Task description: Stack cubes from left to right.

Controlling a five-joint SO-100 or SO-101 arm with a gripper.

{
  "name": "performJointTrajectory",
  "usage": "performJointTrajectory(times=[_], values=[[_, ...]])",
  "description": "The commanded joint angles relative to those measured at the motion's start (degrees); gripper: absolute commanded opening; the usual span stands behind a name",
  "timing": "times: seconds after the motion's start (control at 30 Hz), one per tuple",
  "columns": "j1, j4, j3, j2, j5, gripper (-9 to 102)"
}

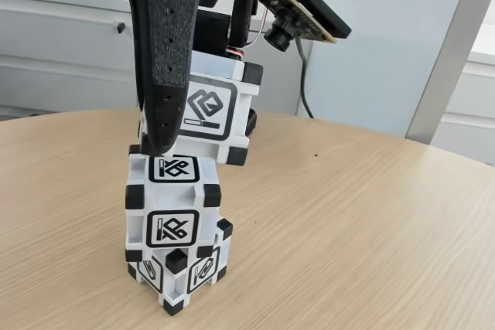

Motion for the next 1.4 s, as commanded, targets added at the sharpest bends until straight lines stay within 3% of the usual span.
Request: performJointTrajectory(times=[0.0, 1.37], values=[[0.2, 3.0, -0.4, 2.6, -1.2, 13], [1.1, 2.4, -0.2, -2.2, -3.5, 13]])
